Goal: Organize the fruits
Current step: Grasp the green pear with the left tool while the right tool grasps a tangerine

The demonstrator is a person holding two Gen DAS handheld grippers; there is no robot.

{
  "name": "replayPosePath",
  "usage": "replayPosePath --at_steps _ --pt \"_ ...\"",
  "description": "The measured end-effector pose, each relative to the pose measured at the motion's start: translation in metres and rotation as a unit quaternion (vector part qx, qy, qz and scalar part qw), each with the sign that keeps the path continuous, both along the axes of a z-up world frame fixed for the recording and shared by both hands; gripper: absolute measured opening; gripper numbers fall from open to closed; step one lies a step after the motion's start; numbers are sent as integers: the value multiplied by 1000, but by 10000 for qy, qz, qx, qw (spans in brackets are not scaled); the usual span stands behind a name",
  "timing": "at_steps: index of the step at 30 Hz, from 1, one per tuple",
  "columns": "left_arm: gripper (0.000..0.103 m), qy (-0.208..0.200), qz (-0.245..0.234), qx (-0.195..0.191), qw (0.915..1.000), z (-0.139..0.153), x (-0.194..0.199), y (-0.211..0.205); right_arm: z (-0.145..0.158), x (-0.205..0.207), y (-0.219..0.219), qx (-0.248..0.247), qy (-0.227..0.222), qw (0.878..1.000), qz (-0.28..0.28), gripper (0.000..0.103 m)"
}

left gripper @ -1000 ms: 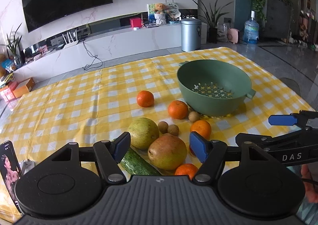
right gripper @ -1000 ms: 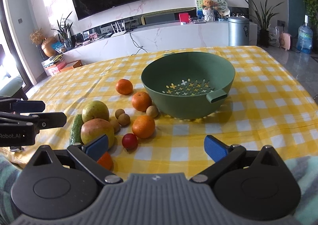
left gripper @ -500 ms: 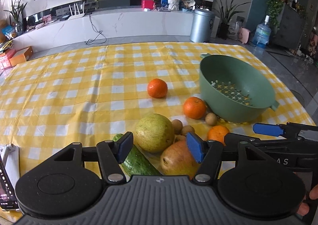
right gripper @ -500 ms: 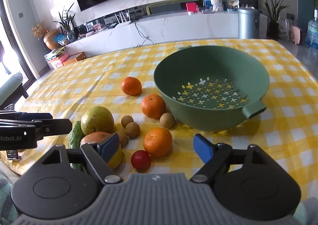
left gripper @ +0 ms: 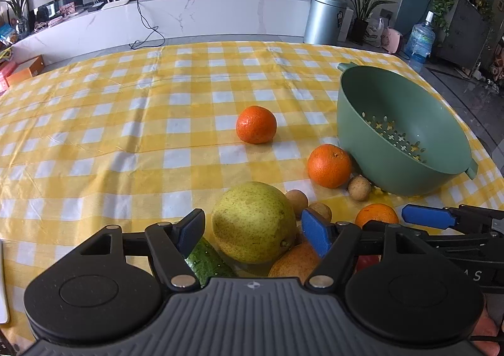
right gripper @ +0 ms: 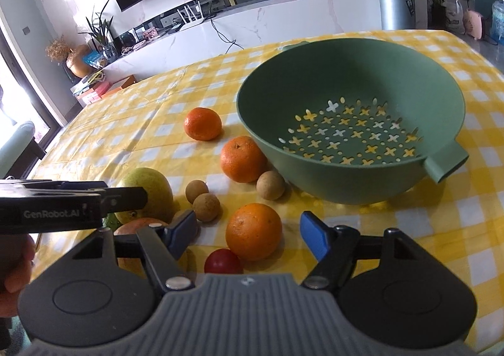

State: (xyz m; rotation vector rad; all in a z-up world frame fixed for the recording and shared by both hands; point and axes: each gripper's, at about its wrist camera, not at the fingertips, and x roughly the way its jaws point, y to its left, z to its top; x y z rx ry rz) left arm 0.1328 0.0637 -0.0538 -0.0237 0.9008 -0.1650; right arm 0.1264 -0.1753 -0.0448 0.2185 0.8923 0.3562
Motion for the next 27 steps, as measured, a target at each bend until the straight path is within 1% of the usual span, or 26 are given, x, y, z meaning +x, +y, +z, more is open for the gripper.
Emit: replayPosePath --at_steps 2,4,8,12,13,15,17,19,23,27 --pt "82 16 -33 -62 10000 -2 2 0 -2 0 2 7 25 10000 52 67" --pt "83 12 -46 -111 9999 -5 3 1 -4 1 5 18 32 9999 99 61" --pt "82 -12 -33 -210 9998 -10 5 4 -5 1 8 -64 -14 9999 139 61" --pt "80 103 62 -483 9988 -16 10 12 -9 3 8 -95 45 9999 105 58" --pt "80 118 86 -551 9984 -17 11 13 -11 4 7 -74 119 9998 103 56" --pt "80 87 92 -557 9984 -17 12 13 -14 7 6 -24 241 9997 73 52" --pt "77 60 78 -575 9983 -17 11 12 -15 8 4 24 289 9996 40 47" --pt "76 22 83 -569 9983 -17 11 11 -17 9 3 27 286 9996 16 42" --pt "76 -46 107 -563 9983 -17 10 10 -17 9 4 34 269 9996 35 40" --pt "75 -102 188 -662 9976 -19 10 12 -17 8 3 40 243 9997 29 40"
